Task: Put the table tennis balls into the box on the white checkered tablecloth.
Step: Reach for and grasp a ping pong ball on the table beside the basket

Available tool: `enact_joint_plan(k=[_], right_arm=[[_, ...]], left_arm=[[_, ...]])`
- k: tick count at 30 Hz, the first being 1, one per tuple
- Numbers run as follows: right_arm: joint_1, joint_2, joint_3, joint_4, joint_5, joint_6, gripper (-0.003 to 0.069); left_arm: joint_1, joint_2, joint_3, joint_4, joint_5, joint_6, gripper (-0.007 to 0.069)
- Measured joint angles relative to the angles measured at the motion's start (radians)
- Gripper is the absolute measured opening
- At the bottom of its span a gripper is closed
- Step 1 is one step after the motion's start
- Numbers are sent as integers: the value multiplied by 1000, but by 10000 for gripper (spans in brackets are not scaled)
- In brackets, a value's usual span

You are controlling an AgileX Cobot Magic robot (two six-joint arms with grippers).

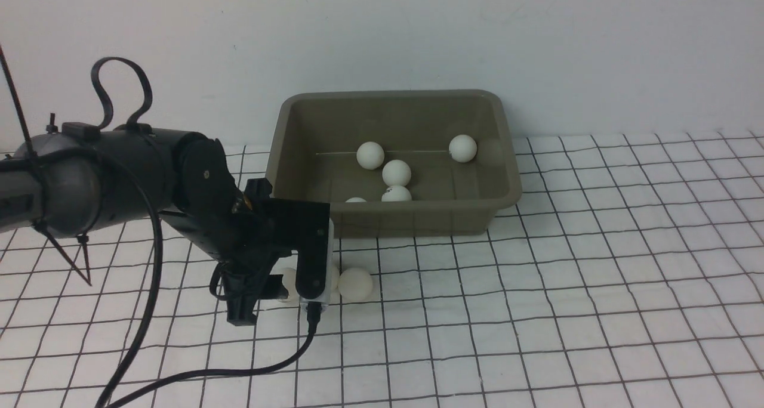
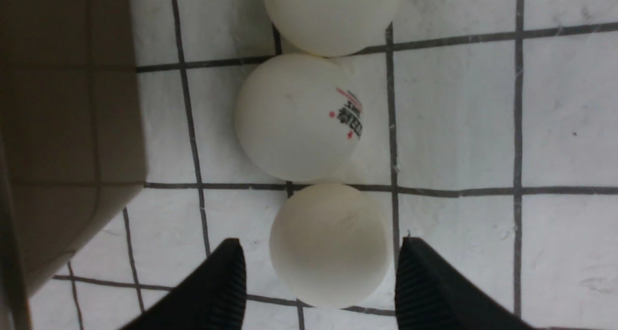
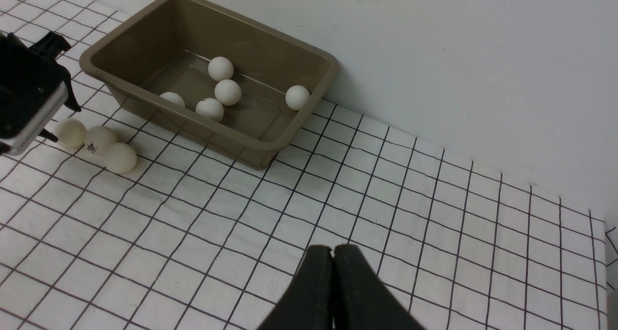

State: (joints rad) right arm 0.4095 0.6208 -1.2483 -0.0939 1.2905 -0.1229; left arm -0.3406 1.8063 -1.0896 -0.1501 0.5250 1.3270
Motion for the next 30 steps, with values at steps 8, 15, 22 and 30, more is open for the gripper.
enact_joint_plan(k=[8,15,22,30], right_arm=[[0,0,0,0,0,0,-18],[0,0,0,0,0,0,-18],[0,0,0,0,0,0,-18],[0,0,0,0,0,0,-18]], left_arm=[[0,30,0,0,-25,0,377],[0,56,0,0,-51,-1,377],[0,78,0,0,-76,-1,377],[0,92,0,0,-98,-2,377]])
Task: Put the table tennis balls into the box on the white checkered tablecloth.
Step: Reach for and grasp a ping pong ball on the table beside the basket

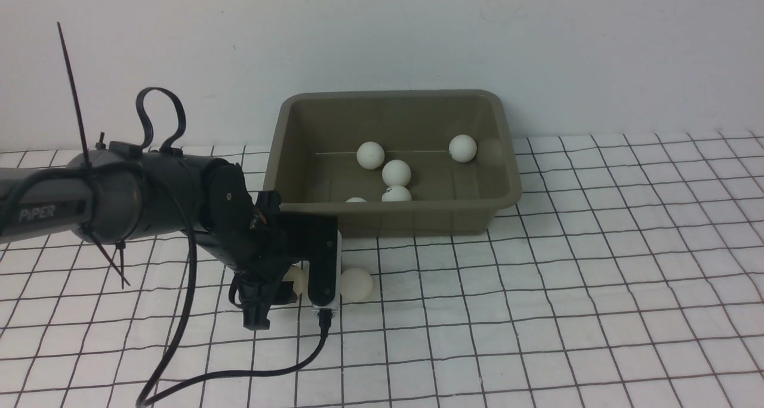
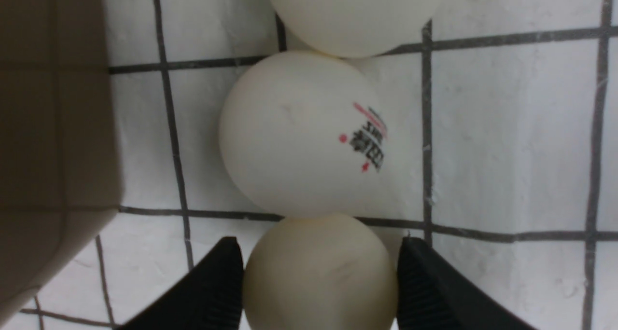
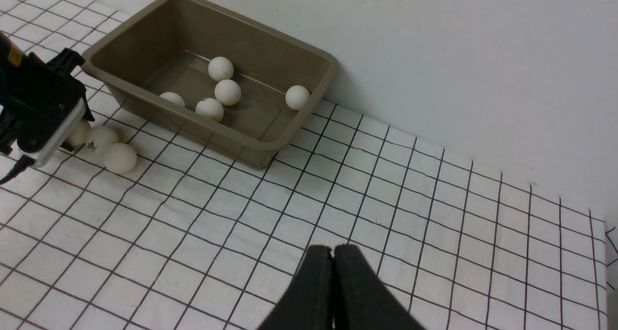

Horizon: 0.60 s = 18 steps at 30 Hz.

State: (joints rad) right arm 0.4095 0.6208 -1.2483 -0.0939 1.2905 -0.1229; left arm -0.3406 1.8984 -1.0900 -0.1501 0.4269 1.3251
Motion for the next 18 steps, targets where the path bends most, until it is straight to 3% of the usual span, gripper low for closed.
enact_joint_plan(k=[18], right_arm=[[0,0,0,0,0,0,-18]], left_arm=[[0,6,-1,0,-68,-1,356]])
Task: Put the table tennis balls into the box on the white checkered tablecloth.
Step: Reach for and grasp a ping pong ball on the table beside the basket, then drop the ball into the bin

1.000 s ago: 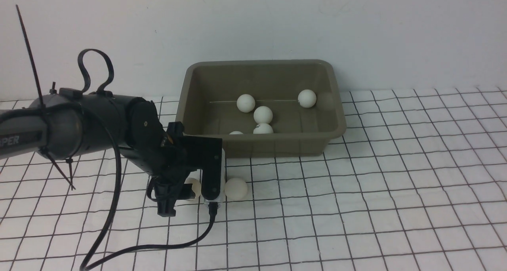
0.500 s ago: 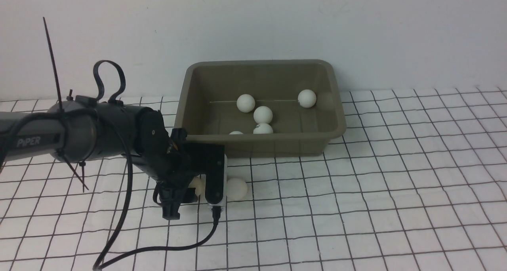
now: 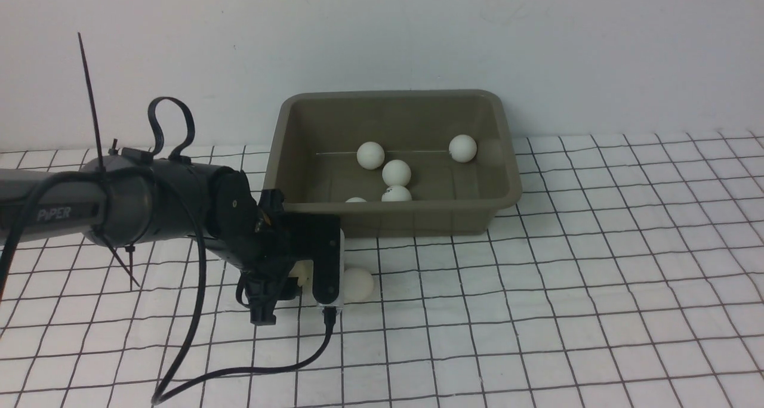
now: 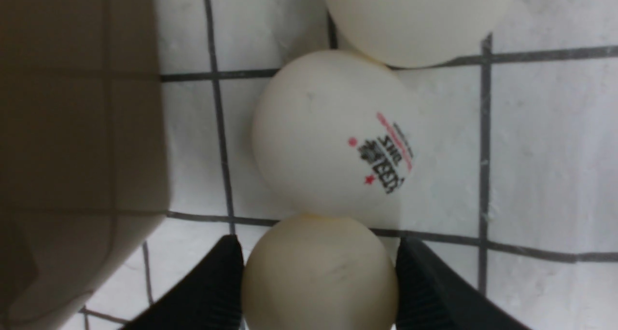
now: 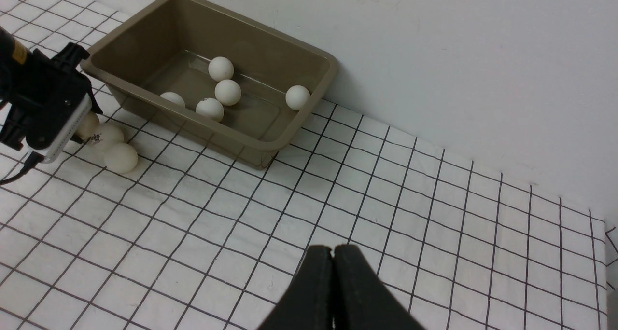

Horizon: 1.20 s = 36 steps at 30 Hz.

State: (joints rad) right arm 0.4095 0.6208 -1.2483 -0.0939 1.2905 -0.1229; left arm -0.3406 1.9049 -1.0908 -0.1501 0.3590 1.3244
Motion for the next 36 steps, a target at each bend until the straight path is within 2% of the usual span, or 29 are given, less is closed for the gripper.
enact_joint_plan(k=[5,11,18,22,26,30,31,33,36], right_arm=[[0,0,0,0,0,0,-18],[0,0,0,0,0,0,-18],[0,0,0,0,0,0,-18],[0,0,0,0,0,0,-18],[0,0,0,0,0,0,-18],[0,0,0,0,0,0,-18],[0,0,0,0,0,4,-18],[0,0,0,0,0,9,-18],[0,0,0,0,0,16,-18]], left_arm=[[0,0,0,-1,1,-14,356],[0,-3,-1,11,38,-99,356],[0,-63,-1,130,188,-330,356],[0,-126,-1,188,312,-508,356],[0,-222,-1,213,387,-603,356],[0,-343,-1,216,325,-615,356],[0,-374,-1,214,247,-619,356],[0,-386,-1,213,201,-619,356],[0,-393,-6,198,14,-632,356]])
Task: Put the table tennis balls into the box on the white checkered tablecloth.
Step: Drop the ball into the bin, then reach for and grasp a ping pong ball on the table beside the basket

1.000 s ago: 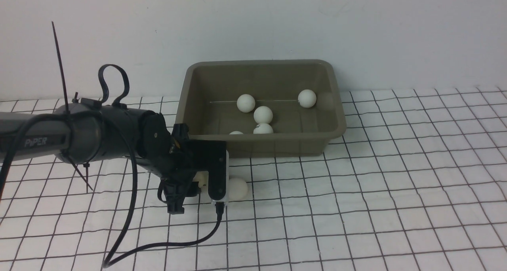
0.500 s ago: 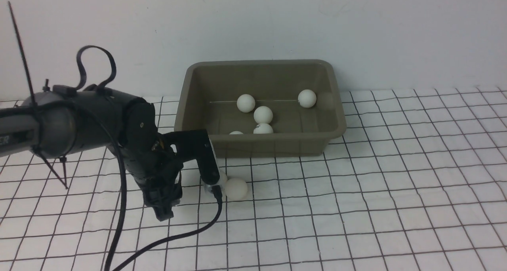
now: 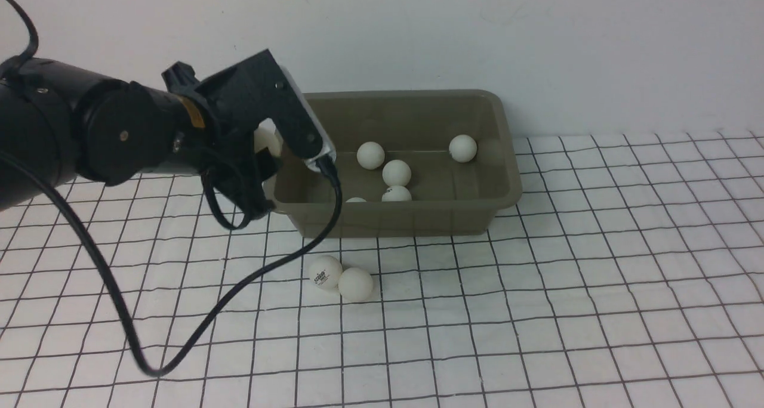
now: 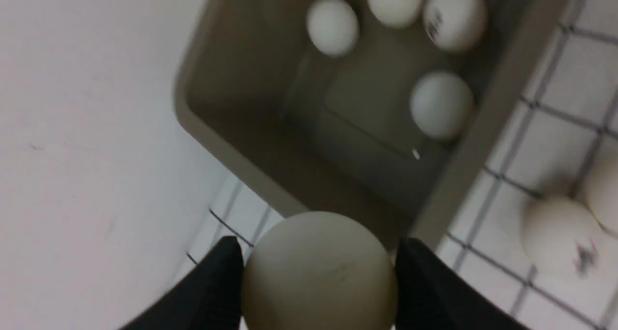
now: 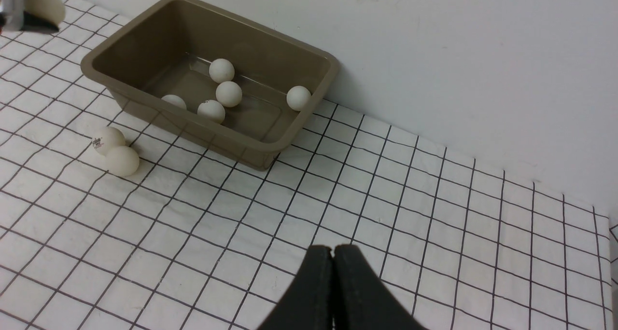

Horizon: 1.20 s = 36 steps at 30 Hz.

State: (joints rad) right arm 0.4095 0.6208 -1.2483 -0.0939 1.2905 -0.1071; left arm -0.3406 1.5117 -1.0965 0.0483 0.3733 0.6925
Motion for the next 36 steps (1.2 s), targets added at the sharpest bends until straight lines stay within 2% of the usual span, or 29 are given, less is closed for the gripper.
enact_joint_plan(k=[2,5,14,16,21,25,29,36], right_arm=[[0,0,0,0,0,2,-18],[0,0,0,0,0,2,-18],[0,0,0,4,0,4,-18],[0,0,0,4,0,5,-18],[0,0,0,5,0,5,-18],[0,0,0,9,0,6,-18],[0,0,0,20,0,6,-18],[0,0,0,22,0,6,-18]], left_arm=[[0,45,-33,-17,-98,-25,356],[0,166,-142,-20,-124,-40,356],[0,549,-547,-28,74,-89,356],[0,589,-587,-28,96,-91,379],[0,626,-621,-79,82,-92,554],[-1,625,-622,-117,82,-92,578],[-5,590,-622,-121,230,-101,578],[-8,416,-622,-120,672,-156,578]])
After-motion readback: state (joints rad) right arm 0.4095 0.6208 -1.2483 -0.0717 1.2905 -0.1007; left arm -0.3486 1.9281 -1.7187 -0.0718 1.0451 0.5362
